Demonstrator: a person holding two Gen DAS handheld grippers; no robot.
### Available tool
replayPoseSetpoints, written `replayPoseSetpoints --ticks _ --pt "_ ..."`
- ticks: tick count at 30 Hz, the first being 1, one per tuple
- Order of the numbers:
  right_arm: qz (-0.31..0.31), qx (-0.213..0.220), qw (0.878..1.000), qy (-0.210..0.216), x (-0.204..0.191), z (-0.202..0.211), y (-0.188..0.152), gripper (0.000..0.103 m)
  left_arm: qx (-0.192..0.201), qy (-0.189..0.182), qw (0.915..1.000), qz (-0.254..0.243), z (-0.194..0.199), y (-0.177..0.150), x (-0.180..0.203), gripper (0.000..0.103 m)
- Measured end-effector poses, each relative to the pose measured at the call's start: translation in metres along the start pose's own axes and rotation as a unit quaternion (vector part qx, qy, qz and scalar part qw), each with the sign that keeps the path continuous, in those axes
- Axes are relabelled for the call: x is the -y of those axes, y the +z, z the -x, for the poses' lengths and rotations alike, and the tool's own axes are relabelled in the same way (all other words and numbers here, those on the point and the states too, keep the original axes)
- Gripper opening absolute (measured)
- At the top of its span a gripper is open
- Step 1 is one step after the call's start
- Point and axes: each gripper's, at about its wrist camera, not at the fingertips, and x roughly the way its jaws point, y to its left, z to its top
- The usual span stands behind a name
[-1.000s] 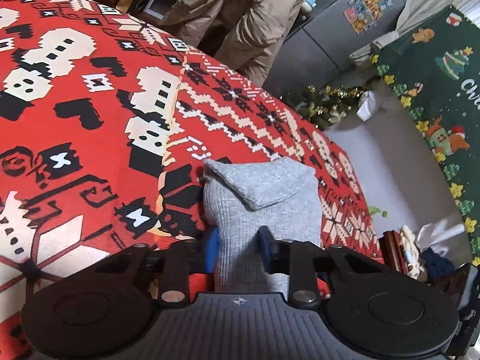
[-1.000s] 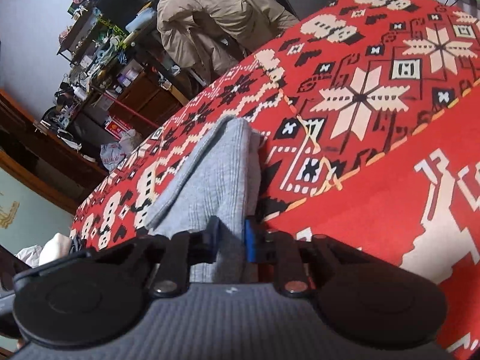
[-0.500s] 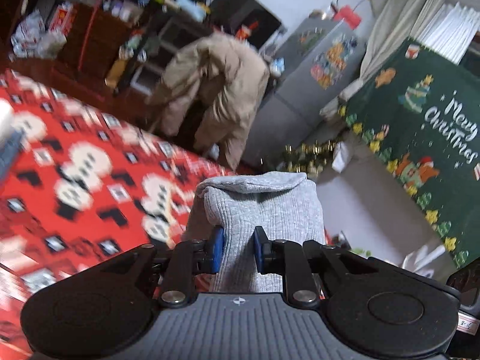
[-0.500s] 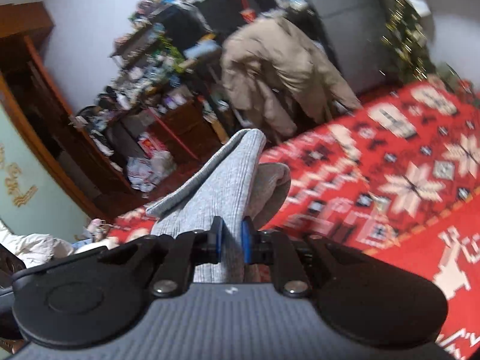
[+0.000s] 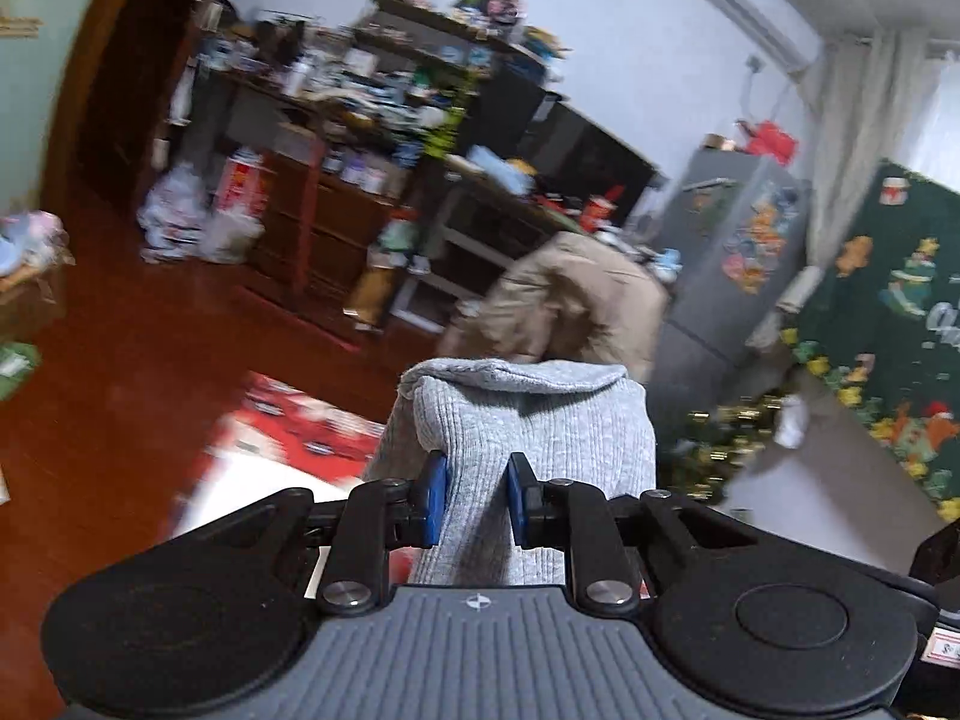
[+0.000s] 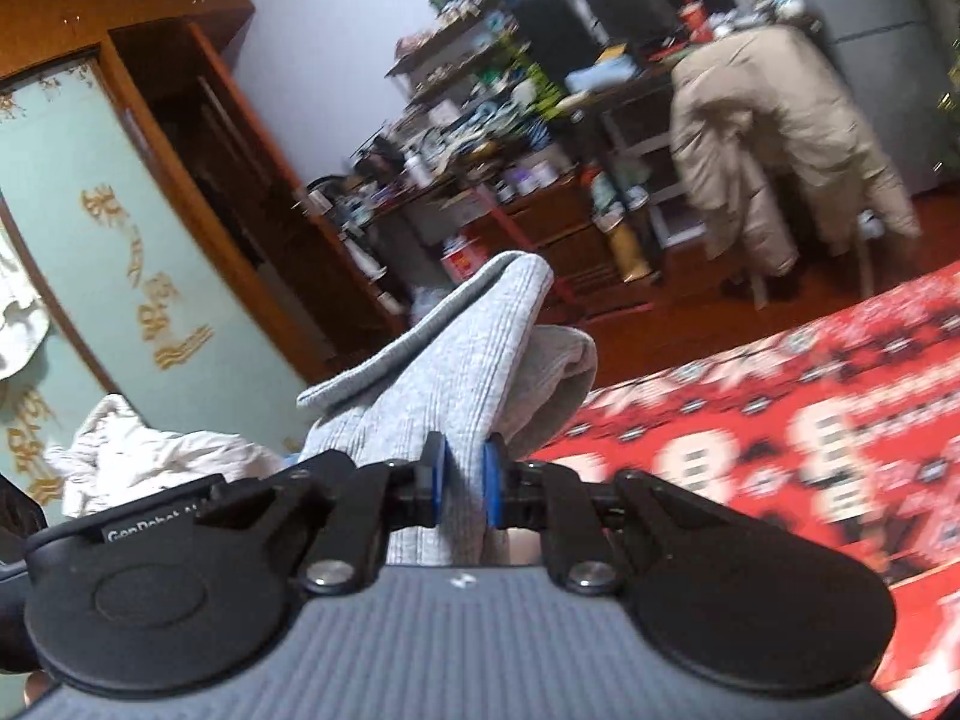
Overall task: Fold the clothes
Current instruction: 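Lift the folded shirt with both grippers and carry it toward the clothes stack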
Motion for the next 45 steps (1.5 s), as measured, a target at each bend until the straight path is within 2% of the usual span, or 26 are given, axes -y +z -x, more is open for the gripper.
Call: replayPoseSetpoints --ticks 4,7,12,14,17,19,24,28,31,36,38,41,42,43,45 --pt "-0.002 -0.024 1.0 0.001 -0.035 -0.04 -0.019 0.014 -0.021 0.029 0.9992 -0.017 -0.007 0.011 -0.032 0.02" --pt "-0.006 -0.042 0.999 -0.005 -0.046 -0.062 -0.037 0.014 -0.042 0.033 0.9984 -0.016 -0.022 0.011 -0.052 0.02" --pt "-0.011 -0.077 0.997 -0.015 -0.019 -0.094 -0.061 0.014 -0.091 0.05 0.9946 -0.007 -0.053 -0.01 -0.078 0.02" --pt "-0.006 -0.096 0.995 -0.017 -0.005 -0.11 -0.072 0.015 -0.094 0.062 0.9936 -0.011 -0.059 -0.022 -0.083 0.023" --pt "-0.002 -0.107 0.994 -0.011 0.019 -0.118 -0.075 0.023 -0.087 0.062 0.9943 -0.001 -0.059 -0.03 -0.089 0.034" --pt "-0.001 -0.111 0.994 -0.006 0.034 -0.12 -0.074 0.041 -0.09 0.048 0.9947 0.013 -0.055 -0.029 -0.094 0.045" --pt "-0.025 -0.101 0.995 0.01 0.056 -0.108 -0.049 0.055 -0.075 0.048 0.996 0.005 -0.039 -0.012 -0.1 0.068" --pt "-0.092 -0.087 0.992 0.01 0.086 -0.122 -0.018 0.066 -0.086 0.031 0.9952 0.035 -0.055 0.01 -0.115 0.069" --pt "-0.174 -0.095 0.98 0.029 0.113 -0.148 0.002 0.074 -0.104 0.012 0.9922 0.068 -0.075 0.027 -0.129 0.07" --pt "-0.245 -0.143 0.958 0.04 0.136 -0.188 0.011 0.072 -0.138 0.0 0.9827 0.123 -0.106 0.037 -0.15 0.07" --pt "-0.268 -0.16 0.949 0.045 0.142 -0.199 0.007 0.064 -0.15 -0.009 0.9799 0.131 -0.113 0.036 -0.153 0.07" --pt "-0.288 -0.176 0.94 0.049 0.144 -0.208 -0.002 0.064 -0.17 -0.013 0.9753 0.14 -0.123 0.027 -0.158 0.063" --pt "-0.291 -0.18 0.938 0.049 0.144 -0.211 -0.006 0.054 -0.175 -0.011 0.9743 0.141 -0.125 0.024 -0.158 0.056" --pt "-0.289 -0.182 0.939 0.049 0.143 -0.213 -0.008 0.037 -0.179 -0.009 0.9736 0.141 -0.128 0.02 -0.158 0.05" --pt "-0.267 -0.178 0.946 0.051 0.138 -0.215 -0.008 0.024 -0.178 -0.015 0.9748 0.134 -0.129 0.014 -0.154 0.026"
